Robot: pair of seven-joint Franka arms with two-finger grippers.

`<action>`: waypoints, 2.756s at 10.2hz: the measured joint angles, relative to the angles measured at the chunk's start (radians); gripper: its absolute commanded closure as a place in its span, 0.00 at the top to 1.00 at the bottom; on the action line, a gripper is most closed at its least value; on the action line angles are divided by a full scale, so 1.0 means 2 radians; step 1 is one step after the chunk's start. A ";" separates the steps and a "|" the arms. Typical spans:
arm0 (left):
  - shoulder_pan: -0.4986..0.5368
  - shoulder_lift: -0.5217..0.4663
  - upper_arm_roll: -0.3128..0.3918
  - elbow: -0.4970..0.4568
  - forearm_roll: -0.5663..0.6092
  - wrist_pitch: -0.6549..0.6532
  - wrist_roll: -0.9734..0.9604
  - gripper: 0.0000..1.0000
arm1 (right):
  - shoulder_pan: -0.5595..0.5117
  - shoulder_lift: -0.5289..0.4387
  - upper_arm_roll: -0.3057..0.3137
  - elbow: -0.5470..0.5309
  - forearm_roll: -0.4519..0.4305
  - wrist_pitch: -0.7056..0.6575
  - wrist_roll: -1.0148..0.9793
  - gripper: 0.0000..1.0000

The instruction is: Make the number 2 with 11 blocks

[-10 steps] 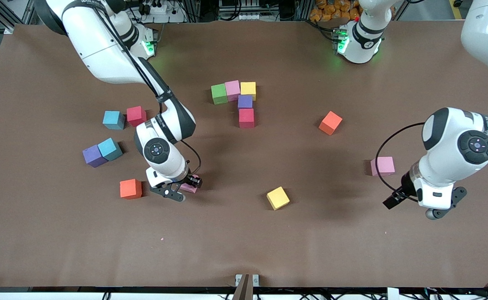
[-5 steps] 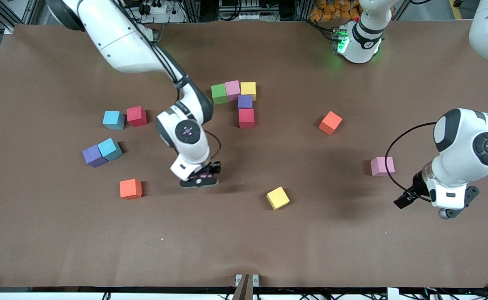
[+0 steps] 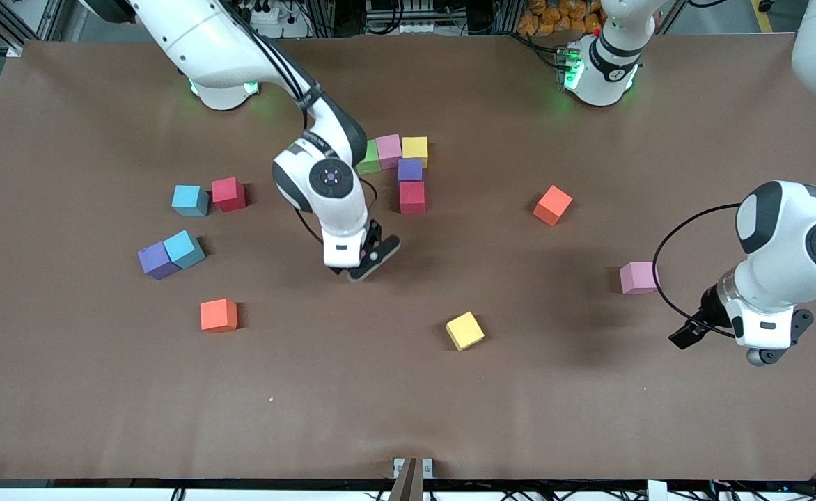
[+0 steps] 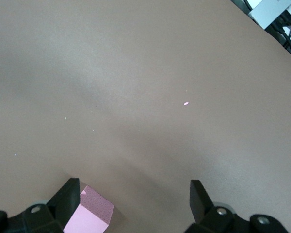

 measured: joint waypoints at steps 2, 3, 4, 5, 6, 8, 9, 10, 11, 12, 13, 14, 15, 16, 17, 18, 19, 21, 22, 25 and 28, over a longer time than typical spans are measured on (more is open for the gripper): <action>0.001 0.000 0.000 0.000 0.000 0.000 0.000 1.00 | -0.011 -0.013 0.024 -0.026 0.000 0.000 -0.092 0.43; 0.002 0.000 0.000 0.000 0.000 0.000 0.000 1.00 | -0.011 -0.013 0.033 -0.034 0.000 0.000 -0.134 0.43; 0.004 -0.001 0.000 0.000 0.000 -0.003 0.000 1.00 | -0.009 -0.013 0.040 -0.041 0.000 0.000 -0.171 0.43; 0.006 -0.002 -0.001 0.000 0.000 -0.007 0.000 1.00 | -0.008 -0.013 0.047 -0.049 0.000 0.001 -0.201 0.43; 0.006 -0.003 -0.001 0.000 0.000 -0.008 0.000 1.00 | -0.007 -0.012 0.052 -0.055 0.000 0.001 -0.224 0.43; 0.006 -0.006 -0.003 0.000 0.000 -0.009 0.000 1.00 | -0.007 -0.009 0.062 -0.070 0.000 0.001 -0.243 0.43; 0.006 -0.007 -0.003 0.000 0.000 -0.010 -0.001 1.00 | -0.007 -0.007 0.068 -0.076 0.000 0.002 -0.245 0.43; 0.006 -0.007 -0.004 0.000 0.000 -0.011 -0.002 1.00 | -0.006 -0.003 0.074 -0.080 0.000 0.008 -0.245 0.43; 0.006 -0.007 -0.004 0.000 0.000 -0.013 -0.004 1.00 | -0.005 0.003 0.079 -0.081 0.000 0.018 -0.245 0.43; 0.006 -0.007 -0.005 -0.001 0.000 -0.016 -0.004 1.00 | -0.002 0.008 0.082 -0.081 0.000 0.024 -0.245 0.43; 0.006 -0.007 -0.005 -0.004 0.000 -0.017 -0.004 1.00 | 0.001 0.011 0.084 -0.081 0.000 0.027 -0.245 0.43; 0.006 -0.006 -0.005 -0.011 -0.002 -0.019 -0.004 1.00 | 0.005 0.011 0.084 -0.081 -0.001 0.028 -0.245 0.43; 0.008 -0.005 -0.005 -0.024 -0.003 -0.019 -0.004 1.00 | 0.007 0.011 0.084 -0.081 -0.001 0.028 -0.245 0.42; 0.011 -0.005 -0.005 -0.041 -0.003 -0.017 -0.001 1.00 | 0.008 0.011 0.085 -0.082 -0.001 0.028 -0.245 0.42; 0.018 -0.005 -0.005 -0.064 -0.003 -0.003 0.007 1.00 | 0.008 0.011 0.085 -0.082 -0.001 0.028 -0.245 0.43; 0.032 -0.006 -0.009 -0.092 -0.003 0.021 0.036 1.00 | 0.008 0.011 0.085 -0.082 -0.001 0.028 -0.245 0.42; 0.063 -0.008 -0.025 -0.120 -0.003 0.037 0.084 1.00 | 0.008 0.011 0.086 -0.082 -0.001 0.028 -0.245 0.43; 0.132 -0.012 -0.076 -0.154 -0.003 0.044 0.141 1.00 | 0.008 0.011 0.089 -0.083 -0.001 0.029 -0.245 0.42; 0.142 -0.016 -0.089 -0.165 -0.003 0.044 0.150 1.00 | 0.008 0.011 0.090 -0.084 -0.001 0.029 -0.245 0.43; 0.137 -0.018 -0.098 -0.183 -0.003 0.047 0.168 1.00 | 0.008 0.011 0.092 -0.085 -0.001 0.031 -0.245 0.50; 0.137 -0.018 -0.098 -0.185 0.001 0.048 0.218 1.00 | 0.008 0.012 0.092 -0.087 -0.001 0.033 -0.245 1.00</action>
